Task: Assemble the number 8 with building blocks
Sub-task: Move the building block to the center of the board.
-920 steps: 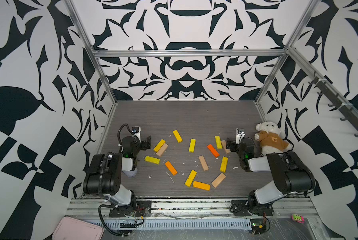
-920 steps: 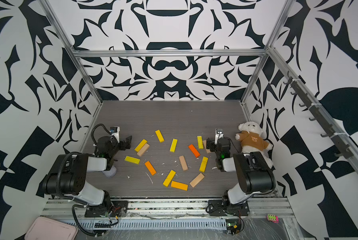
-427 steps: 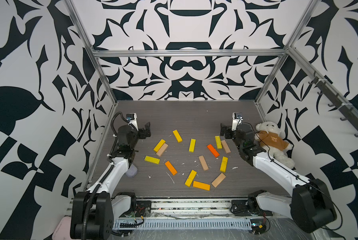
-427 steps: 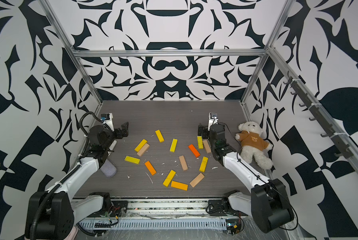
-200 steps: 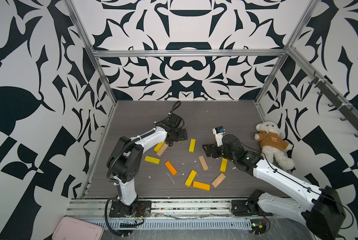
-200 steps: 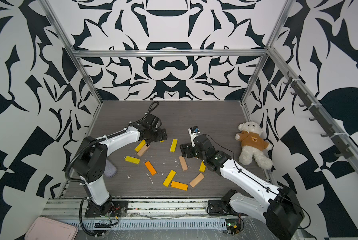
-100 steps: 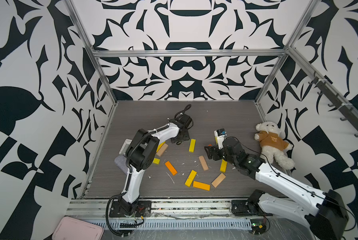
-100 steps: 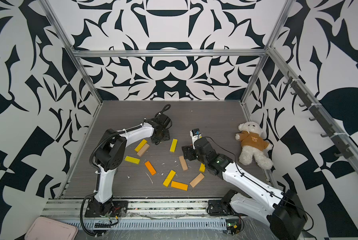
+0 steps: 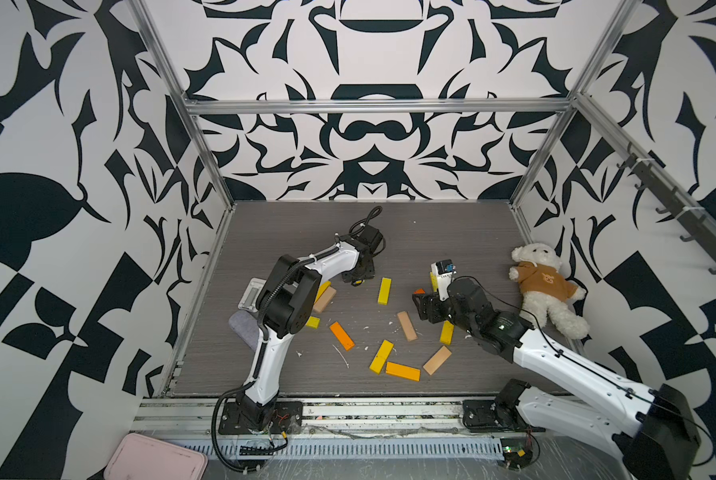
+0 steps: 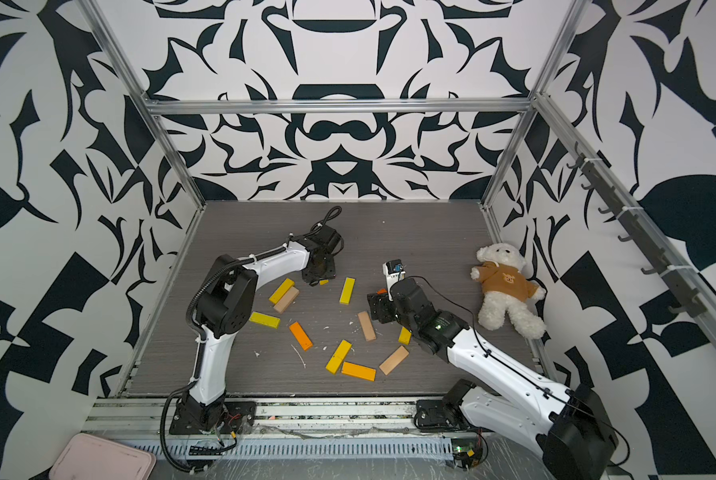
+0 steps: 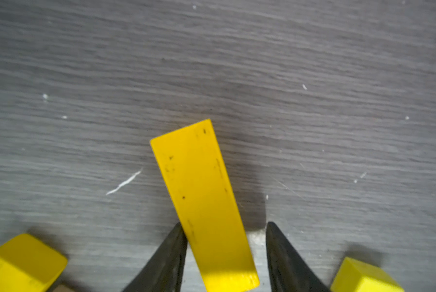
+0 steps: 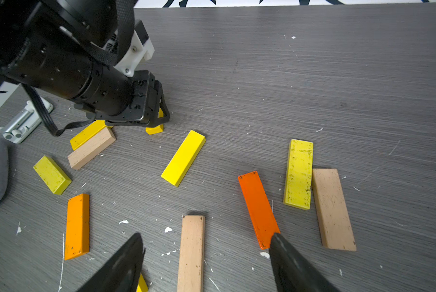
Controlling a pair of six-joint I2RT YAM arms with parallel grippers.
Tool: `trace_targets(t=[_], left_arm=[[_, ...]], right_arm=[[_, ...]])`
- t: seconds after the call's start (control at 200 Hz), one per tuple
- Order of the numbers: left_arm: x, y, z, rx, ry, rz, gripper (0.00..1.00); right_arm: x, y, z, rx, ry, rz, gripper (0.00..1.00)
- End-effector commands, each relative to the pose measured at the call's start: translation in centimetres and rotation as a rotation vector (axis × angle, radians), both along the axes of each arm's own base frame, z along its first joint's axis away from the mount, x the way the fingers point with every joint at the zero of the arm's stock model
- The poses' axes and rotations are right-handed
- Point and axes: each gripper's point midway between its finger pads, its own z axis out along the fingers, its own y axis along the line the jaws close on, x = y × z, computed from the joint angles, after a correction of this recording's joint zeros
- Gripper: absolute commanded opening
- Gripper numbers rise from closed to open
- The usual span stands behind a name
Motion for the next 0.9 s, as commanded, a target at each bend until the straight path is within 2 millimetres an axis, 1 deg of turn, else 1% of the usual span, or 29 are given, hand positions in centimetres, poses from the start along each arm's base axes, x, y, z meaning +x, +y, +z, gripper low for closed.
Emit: trace_targets(t=[0.0,0.12,0.225,0.29,0.36,0.59,0.655,0.76,0.895], left_arm=[[0.0,0.6,-0.3,0.037,0.021,-0.025,0.46],[0.0,1.1,-0.2,0.048,0.026,-0.056,0.40],[0.1,1.8,0.5,0.065,0.009,-0.083,0.35],[0.2,2.4,0.9,0.082,-0.002,-0.096,0.34],[0.3,2.8,1.1,0.091,-0.004,-0.108,0.31],[0.3,5.0,1.4,0.094,-0.005,-0.085,0.31],[0.3,5.3,1.7,0.082,-0.014,-0.079,0.31],[0.2,5.6,1.6,0.066,-0.011,-0.078,0.31],[0.1,5.7,1.2,0.064,-0.003,-0.095,0.34]], right_arm=[[0.0,-0.3,0.4,0.004,-0.014,-0.017,0.79],[-0.1,-0.3,0.3,0.009,-0.012,-0.019,0.77],[-0.1,-0.3,0.4,0.013,-0.011,-0.019,0.75],[-0.1,-0.3,0.4,0.014,-0.011,-0.017,0.73],[-0.2,-0.3,0.2,0.017,-0.006,-0.018,0.73],[-0.2,-0.1,0.1,0.026,0.000,-0.017,0.71],[-0.2,-0.1,0.1,0.029,0.001,-0.017,0.71],[-0.2,0.1,0.0,0.035,0.006,-0.015,0.71],[-0.2,0.3,-0.1,0.039,0.009,-0.014,0.71]])
